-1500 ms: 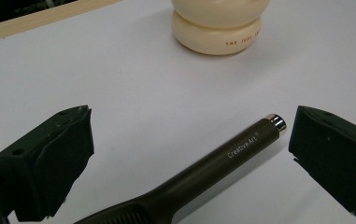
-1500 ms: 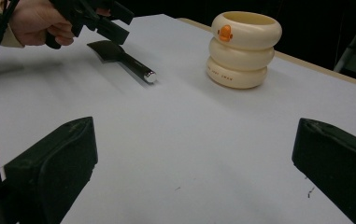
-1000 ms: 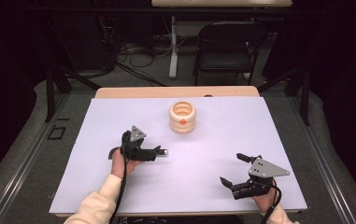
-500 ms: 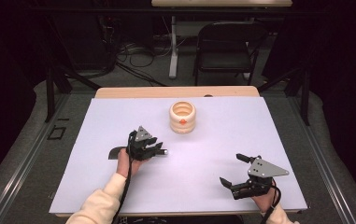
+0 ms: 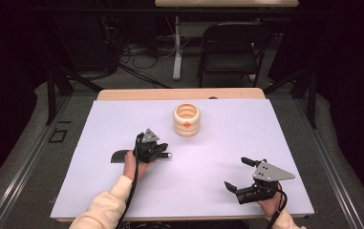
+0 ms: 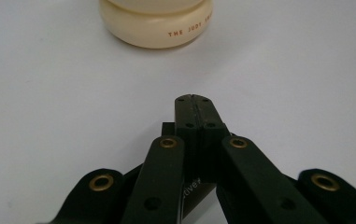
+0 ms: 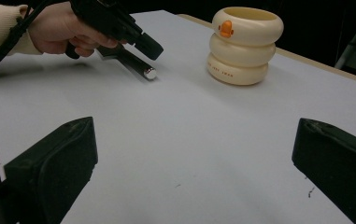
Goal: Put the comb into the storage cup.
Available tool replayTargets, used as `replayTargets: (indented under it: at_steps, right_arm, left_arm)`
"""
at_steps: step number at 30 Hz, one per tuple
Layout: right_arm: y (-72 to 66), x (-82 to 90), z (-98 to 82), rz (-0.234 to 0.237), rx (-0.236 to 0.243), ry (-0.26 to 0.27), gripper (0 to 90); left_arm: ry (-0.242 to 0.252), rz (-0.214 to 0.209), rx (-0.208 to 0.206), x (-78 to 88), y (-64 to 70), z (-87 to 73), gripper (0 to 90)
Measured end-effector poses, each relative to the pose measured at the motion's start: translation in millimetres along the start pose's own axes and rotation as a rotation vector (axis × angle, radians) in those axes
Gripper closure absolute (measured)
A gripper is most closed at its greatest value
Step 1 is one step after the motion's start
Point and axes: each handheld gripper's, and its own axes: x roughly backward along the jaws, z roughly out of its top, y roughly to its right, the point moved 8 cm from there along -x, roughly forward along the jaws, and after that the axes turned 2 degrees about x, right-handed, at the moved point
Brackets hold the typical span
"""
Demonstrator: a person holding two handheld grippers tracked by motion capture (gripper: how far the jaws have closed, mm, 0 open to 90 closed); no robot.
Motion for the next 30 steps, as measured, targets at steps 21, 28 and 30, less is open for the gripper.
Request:
replayTargets:
  at_steps: [21, 28, 30]
  right_arm:
    - [-0.4, -0.1, -1.1, 0.003, -0.005, -0.008, 0.0]
    - [-1.7, 0.2, -1.3, 0.008, -0.009, -0.008, 0.0]
    - [-1.7, 0.3, -1.4, 0.007, -0.01, -0.009, 0.0]
  left_arm:
    - [-0.05, -0.063, -0.024, -5.5, 13.1, -5.6, 90.0]
    - [-0.077, -0.084, -0.028, 2.2, 19.4, -7.5, 90.0]
    - [-0.082, -0.104, -0.013, 3.3, 20.2, -9.3, 90.0]
